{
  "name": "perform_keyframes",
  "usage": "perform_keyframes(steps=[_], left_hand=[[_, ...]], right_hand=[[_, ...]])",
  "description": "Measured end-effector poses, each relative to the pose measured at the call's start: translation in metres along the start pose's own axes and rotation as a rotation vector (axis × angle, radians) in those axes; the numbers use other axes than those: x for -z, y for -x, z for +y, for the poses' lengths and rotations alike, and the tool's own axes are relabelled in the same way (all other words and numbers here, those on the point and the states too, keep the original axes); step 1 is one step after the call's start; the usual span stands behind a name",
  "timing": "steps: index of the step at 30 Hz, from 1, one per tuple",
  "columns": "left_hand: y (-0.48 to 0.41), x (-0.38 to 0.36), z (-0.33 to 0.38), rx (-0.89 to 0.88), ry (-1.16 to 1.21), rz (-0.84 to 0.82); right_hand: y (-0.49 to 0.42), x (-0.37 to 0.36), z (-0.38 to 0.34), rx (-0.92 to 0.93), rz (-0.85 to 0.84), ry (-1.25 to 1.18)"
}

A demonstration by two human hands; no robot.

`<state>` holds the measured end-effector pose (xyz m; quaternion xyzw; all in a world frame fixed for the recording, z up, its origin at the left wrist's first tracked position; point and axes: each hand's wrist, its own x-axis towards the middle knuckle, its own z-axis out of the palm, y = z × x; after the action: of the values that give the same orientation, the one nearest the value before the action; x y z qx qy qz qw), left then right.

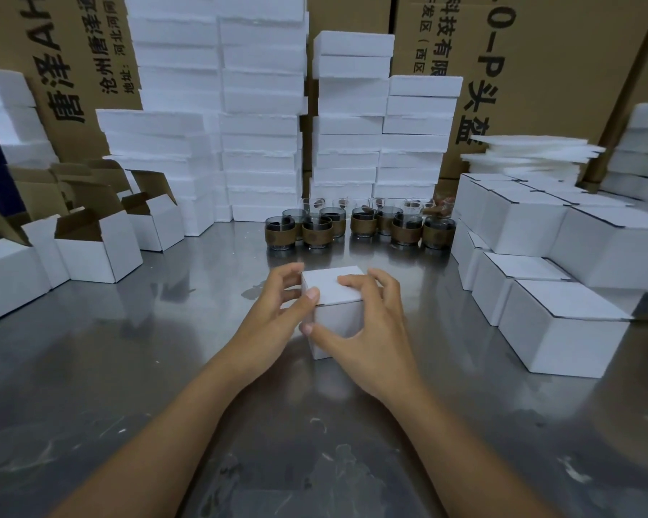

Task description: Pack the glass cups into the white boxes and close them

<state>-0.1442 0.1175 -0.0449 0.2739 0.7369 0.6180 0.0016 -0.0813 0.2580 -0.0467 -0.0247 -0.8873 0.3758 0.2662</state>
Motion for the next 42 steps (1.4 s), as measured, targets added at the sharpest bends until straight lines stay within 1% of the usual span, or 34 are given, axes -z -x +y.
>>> perform_keyframes(steps=[4, 9, 12, 16, 20, 22, 25, 29, 35, 42], left_hand=[[0.0, 0.002, -0.002, 0.009, 0.033, 0.034], [-0.001, 0.003, 0.0, -0.018, 0.048, 0.108], [-0.002, 0.003, 0.0, -0.044, 0.05, 0.128], [-0.002, 0.002, 0.0, -0.041, 0.042, 0.118], [-0.001, 0.0, 0.001, -0.023, 0.051, 0.11], [0.0, 0.0, 0.001, -0.021, 0.043, 0.106], [0.0, 0.0, 0.002, -0.03, 0.04, 0.106], [0.0, 0.0, 0.003, -0.04, 0.021, 0.107], [0.0, -0.001, 0.006, -0.049, 0.016, 0.107], [0.0, 0.0, 0.005, -0.052, 0.011, 0.101]], right_hand=[[0.0, -0.003, -0.001, -0.005, 0.111, 0.035], [-0.007, 0.008, 0.001, -0.029, 0.117, 0.043], [-0.015, 0.03, 0.004, -0.021, 0.149, 0.042], [-0.039, 0.083, 0.004, 0.009, 0.264, 0.08], [-0.061, 0.139, 0.008, -0.002, 0.372, 0.242], [-0.067, 0.16, 0.017, -0.052, 0.394, 0.345], [-0.069, 0.181, 0.032, -0.135, 0.4, 0.433], [-0.063, 0.189, 0.046, -0.144, 0.393, 0.545], [-0.063, 0.184, 0.055, -0.126, 0.413, 0.634], [-0.06, 0.177, 0.063, -0.141, 0.435, 0.654]])
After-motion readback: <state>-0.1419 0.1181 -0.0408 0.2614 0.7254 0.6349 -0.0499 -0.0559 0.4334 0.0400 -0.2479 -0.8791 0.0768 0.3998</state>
